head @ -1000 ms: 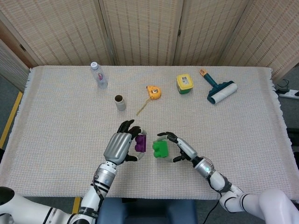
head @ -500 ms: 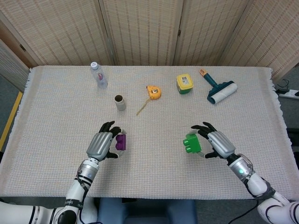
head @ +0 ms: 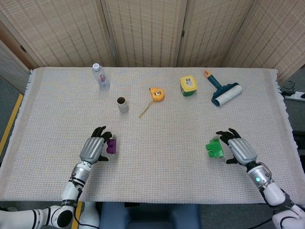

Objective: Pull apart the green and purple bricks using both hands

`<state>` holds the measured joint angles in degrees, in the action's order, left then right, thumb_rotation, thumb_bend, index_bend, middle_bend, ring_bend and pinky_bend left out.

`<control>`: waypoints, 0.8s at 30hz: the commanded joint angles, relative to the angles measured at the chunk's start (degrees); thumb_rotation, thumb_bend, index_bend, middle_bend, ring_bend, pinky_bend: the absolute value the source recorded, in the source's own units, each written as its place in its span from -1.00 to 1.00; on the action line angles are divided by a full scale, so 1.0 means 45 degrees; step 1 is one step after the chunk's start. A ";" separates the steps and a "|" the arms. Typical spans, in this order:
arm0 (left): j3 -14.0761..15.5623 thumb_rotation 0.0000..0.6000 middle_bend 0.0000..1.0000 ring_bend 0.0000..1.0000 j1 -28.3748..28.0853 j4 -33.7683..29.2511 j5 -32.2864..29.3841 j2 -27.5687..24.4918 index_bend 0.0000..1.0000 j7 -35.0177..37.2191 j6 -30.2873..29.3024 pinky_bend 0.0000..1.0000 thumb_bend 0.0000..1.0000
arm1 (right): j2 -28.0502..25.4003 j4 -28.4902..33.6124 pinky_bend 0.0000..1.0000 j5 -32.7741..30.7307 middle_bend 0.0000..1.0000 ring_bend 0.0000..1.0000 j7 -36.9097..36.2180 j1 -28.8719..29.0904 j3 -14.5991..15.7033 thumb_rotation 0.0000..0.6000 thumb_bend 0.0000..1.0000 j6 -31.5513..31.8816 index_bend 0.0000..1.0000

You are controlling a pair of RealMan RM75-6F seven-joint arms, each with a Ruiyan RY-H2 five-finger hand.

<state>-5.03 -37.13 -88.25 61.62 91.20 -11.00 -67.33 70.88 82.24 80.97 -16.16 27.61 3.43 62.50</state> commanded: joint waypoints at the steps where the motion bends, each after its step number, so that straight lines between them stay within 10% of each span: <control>1: 0.0063 1.00 -0.40 -0.96 0.0175 0.1285 0.0277 0.0640 0.02 0.0800 0.0661 -1.00 -0.23 | 0.0512 -0.0502 -1.00 -0.0164 -0.63 -0.73 0.0338 0.0033 -0.0170 1.00 -0.27 -0.0472 0.34; 6: -0.0114 1.00 -0.40 -0.97 0.0200 0.1944 0.0504 0.0763 -0.06 0.1394 0.1142 -1.00 -0.23 | 0.0740 -0.0607 -1.00 -0.0366 -0.69 -0.77 0.0816 0.0123 -0.0361 1.00 -0.27 -0.0906 0.27; 12: -0.0199 1.00 -0.79 -1.00 0.0147 0.1838 0.0394 0.0433 -0.96 0.1248 0.1865 -1.00 -0.24 | 0.0457 -0.0428 -1.00 -0.0376 -1.00 -1.00 0.0502 0.0422 -0.0308 1.00 -0.27 -0.2040 -0.96; 24: -0.0558 1.00 -1.00 -1.00 0.0352 0.0395 0.1425 -0.0344 -1.00 0.1916 0.1621 -1.00 -0.36 | -0.1071 0.1065 -1.00 0.0477 -1.00 -1.00 -0.0476 0.0408 -0.0372 1.00 -0.27 -0.1951 -1.00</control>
<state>-7.38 -35.88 -84.49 66.34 91.24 -3.56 -59.56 67.36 85.76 82.15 -18.13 29.84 1.84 52.47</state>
